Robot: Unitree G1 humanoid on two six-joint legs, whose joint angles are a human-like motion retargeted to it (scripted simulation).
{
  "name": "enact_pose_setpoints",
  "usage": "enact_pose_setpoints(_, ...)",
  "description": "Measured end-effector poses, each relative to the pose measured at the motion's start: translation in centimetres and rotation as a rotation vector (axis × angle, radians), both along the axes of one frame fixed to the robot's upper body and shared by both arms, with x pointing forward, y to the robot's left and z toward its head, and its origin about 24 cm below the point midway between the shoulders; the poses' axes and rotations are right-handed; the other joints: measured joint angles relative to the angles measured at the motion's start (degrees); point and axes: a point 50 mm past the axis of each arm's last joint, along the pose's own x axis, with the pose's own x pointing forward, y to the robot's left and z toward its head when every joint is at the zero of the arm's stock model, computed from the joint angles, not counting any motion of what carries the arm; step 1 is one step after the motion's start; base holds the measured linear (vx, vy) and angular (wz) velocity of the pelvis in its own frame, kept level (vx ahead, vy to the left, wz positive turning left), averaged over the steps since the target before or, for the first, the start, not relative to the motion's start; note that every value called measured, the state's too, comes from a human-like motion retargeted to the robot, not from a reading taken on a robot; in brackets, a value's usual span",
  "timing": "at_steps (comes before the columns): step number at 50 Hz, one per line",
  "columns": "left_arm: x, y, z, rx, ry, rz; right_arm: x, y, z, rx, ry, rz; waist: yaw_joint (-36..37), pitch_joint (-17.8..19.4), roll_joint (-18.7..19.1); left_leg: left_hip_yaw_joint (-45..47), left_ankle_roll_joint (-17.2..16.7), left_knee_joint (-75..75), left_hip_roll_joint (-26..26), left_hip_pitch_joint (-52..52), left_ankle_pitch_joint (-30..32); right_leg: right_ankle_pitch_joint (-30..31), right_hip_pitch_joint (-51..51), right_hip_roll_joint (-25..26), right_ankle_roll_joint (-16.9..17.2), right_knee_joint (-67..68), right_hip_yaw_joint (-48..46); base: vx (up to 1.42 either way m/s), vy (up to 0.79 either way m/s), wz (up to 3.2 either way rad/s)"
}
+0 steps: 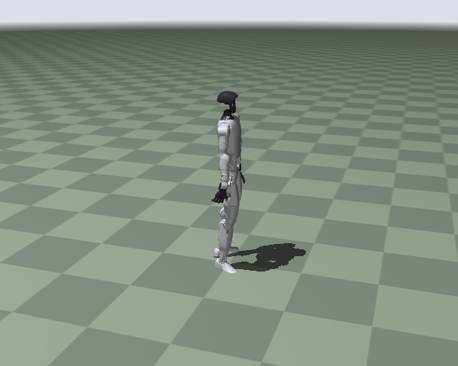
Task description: In place motions
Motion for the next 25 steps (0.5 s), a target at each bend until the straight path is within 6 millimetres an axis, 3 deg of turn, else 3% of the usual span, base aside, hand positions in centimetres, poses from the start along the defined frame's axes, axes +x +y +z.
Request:
enact_pose_setpoints(13,-2.4,0.4,0.3,0.006,0.095,0.005,-0.7,0.2,0.0,-0.003,0.018,0.023,-0.62,-0.32,0.64,0.03,-0.01,-0.07,-0.06,0.1,-0.03,0.0,-0.16,0.09,-0.09,0.08,0.27,0.0,0.0,0.0)
enact_pose_setpoints(25,-1.2,0.0,0.1,-0.004,0.054,-0.003,-1.7,-0.4,0.2,-0.048,0.053,0.011,-0.69,-0.46,0.72,0.19,-0.13,-0.21,-0.04,0.1,-0.06,0.26,-0.46,0.15,-0.21,0.11,0.51,0.0,0.0,0.0)
